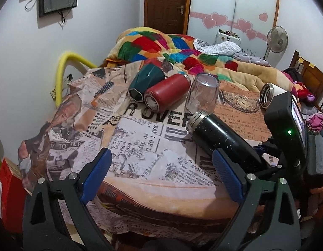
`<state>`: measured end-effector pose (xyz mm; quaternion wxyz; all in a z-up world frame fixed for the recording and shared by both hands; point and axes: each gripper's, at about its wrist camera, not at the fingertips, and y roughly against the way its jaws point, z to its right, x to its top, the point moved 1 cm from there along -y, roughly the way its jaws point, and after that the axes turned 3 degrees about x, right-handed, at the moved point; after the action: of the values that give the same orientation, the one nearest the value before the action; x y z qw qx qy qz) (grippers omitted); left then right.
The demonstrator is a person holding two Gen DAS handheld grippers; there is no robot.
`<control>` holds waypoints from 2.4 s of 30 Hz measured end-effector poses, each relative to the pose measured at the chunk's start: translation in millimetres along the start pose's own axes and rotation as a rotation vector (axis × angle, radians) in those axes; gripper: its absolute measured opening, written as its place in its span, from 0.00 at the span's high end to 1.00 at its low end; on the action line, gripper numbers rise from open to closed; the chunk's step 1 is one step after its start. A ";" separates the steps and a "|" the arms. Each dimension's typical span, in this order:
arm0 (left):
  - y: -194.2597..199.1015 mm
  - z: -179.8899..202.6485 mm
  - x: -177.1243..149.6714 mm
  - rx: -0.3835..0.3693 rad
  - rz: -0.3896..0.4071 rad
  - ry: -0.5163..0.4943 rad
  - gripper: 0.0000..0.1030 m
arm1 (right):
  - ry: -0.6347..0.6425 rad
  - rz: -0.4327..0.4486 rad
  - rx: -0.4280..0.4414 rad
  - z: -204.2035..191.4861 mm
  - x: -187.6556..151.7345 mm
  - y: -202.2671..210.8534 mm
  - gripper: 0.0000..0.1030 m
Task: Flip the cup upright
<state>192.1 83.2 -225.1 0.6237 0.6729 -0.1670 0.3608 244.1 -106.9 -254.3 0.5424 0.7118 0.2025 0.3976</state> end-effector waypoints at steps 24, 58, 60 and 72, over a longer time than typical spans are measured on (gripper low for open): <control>-77.8 68.8 8.2 -0.191 -0.444 0.134 0.23 | -0.236 0.348 -0.194 43.9 -81.8 146.7 0.32; 12.9 133.9 55.9 -0.101 -0.042 -0.222 0.38 | -0.358 0.454 -0.190 48.6 -119.0 168.7 0.32; 20.4 139.1 61.5 -0.116 -0.015 -0.230 0.38 | -0.359 0.461 -0.188 48.9 -116.3 169.8 0.32; 8.2 163.4 97.9 -0.146 0.059 -0.240 0.38 | -0.382 0.473 -0.190 56.1 -106.0 169.7 0.32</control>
<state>298.9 -53.0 -145.0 0.6358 0.6587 -0.2859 0.2829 200.1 -273.4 -138.0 0.5273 0.7469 -0.1122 0.3892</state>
